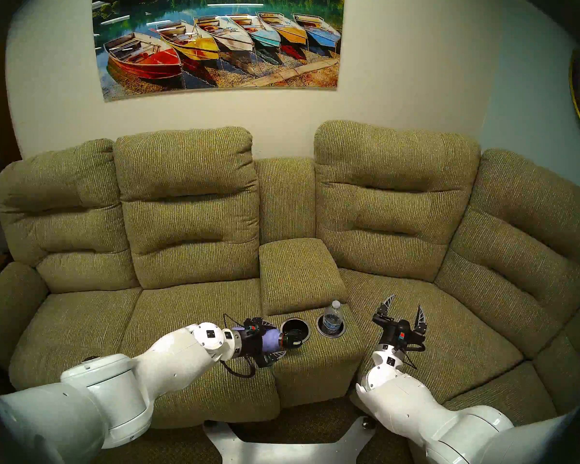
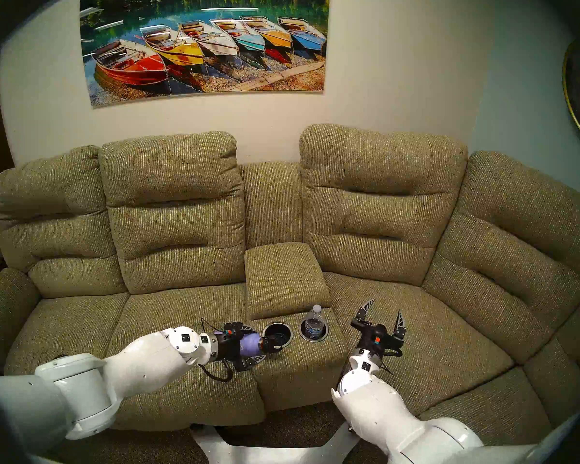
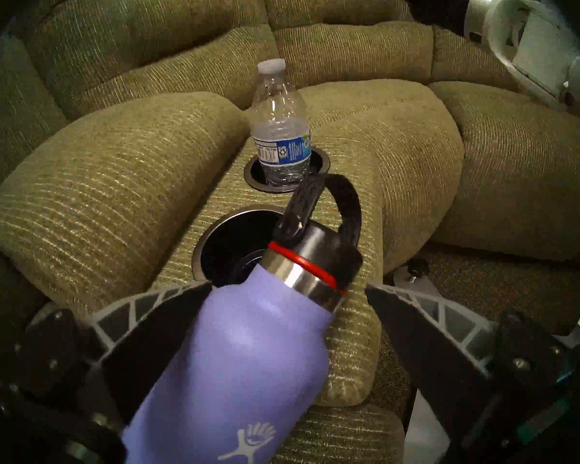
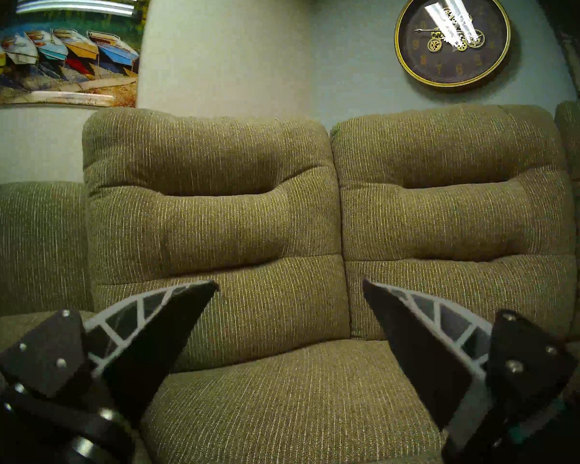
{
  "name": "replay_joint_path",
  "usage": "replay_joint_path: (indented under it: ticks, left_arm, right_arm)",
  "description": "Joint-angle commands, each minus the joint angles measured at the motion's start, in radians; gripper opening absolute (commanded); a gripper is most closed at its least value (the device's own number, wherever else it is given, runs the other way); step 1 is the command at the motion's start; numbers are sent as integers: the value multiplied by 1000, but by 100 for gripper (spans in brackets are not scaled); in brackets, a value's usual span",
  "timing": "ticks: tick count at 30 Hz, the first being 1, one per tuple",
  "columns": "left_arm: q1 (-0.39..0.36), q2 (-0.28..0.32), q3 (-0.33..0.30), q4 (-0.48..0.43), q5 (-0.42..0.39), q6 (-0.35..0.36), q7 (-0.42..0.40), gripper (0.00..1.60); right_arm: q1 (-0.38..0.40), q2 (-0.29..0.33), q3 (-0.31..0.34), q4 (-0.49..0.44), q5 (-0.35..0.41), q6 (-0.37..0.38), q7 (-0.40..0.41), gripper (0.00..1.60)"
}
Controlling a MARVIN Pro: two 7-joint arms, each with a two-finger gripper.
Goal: Put bottles into cup holders
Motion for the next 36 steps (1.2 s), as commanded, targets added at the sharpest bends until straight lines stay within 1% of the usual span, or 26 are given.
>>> replay_joint_path:
  ticks: [1, 4, 12, 20, 25, 26, 27, 28, 29, 31, 32, 33, 35, 36]
  left_arm:
    - [-62, -72, -17, 62, -14, 25, -2, 160]
    - [-72, -91, -20, 87, -14, 42, -6, 160]
    - [-77, -133, -1, 154, 5, 79, -8, 160]
    - [-80, -152, 16, 209, 19, 99, 3, 160]
    - [-72, -163, 38, 235, 42, 106, 21, 160]
    - [-71, -165, 42, 240, 45, 107, 26, 137]
    - [-72, -167, 46, 245, 50, 108, 29, 127]
    - [-72, -168, 47, 248, 52, 108, 31, 113]
    - [-73, -170, 50, 251, 55, 107, 35, 106]
    - [-74, -174, 55, 258, 60, 107, 41, 97]
    - [-75, -175, 59, 262, 64, 107, 46, 73]
    - [-74, -176, 61, 264, 66, 106, 48, 67]
    - [-74, -177, 62, 267, 68, 105, 50, 66]
    - [-74, -178, 64, 270, 70, 103, 52, 59]
  right_arm:
    - [-16, 11, 8, -52, -5, -5, -13, 160]
    - [-23, 13, 12, -63, -7, -5, -10, 160]
    - [-41, 19, 24, -92, -14, -3, -7, 160]
    - [-54, 22, 33, -113, -20, -1, -5, 160]
    - [-62, 24, 39, -125, -24, 1, -3, 160]
    - [-64, 24, 40, -128, -24, 1, -3, 160]
    - [-66, 25, 41, -131, -25, 1, -3, 160]
    - [-67, 25, 42, -133, -26, 1, -3, 160]
    - [-69, 25, 43, -136, -27, 2, -3, 160]
    - [-72, 26, 46, -140, -29, 2, -3, 160]
    - [-74, 26, 47, -144, -29, 3, -3, 160]
    - [-75, 27, 48, -145, -30, 3, -2, 160]
    - [-76, 27, 49, -148, -31, 3, -2, 160]
    - [-78, 27, 50, -150, -32, 4, -2, 160]
